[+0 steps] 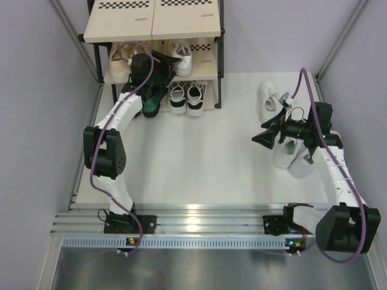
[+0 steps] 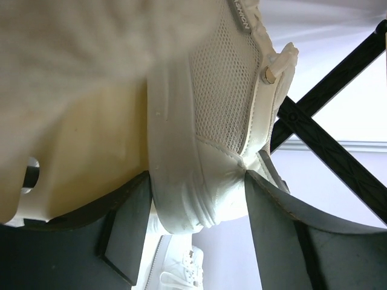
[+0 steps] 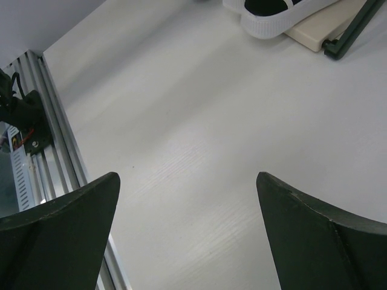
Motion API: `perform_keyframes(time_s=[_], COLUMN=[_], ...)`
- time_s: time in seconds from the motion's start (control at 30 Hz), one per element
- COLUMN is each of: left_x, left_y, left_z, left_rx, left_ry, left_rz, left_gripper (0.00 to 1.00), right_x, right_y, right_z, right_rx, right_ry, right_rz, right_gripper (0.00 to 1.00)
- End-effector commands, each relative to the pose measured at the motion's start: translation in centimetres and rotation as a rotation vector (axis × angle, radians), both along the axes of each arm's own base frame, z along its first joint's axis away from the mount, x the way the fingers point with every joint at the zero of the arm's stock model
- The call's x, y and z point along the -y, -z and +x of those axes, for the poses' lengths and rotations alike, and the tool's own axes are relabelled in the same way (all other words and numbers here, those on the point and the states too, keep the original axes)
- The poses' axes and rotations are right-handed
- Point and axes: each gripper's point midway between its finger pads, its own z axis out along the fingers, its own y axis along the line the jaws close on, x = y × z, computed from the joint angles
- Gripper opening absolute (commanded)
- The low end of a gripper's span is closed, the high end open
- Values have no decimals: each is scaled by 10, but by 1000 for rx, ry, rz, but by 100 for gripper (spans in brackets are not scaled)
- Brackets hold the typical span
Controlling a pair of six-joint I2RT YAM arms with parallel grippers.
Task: Place and organize the shoes onto the shoe shelf
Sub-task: Place the shoe at the shoe shelf.
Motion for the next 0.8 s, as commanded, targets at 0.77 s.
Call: perform_keyframes(time_s=[0.77], left_x=[-26], left_y=[-50], left_z=[-28], left_rx=[63], left_ry=[-49], left_rz=[0], left_gripper=[44], right_x=[8], right_y=[-17], right_z=[-1], right_rx=[97], right_ry=[-4], right_rz=[18], right_gripper=[95])
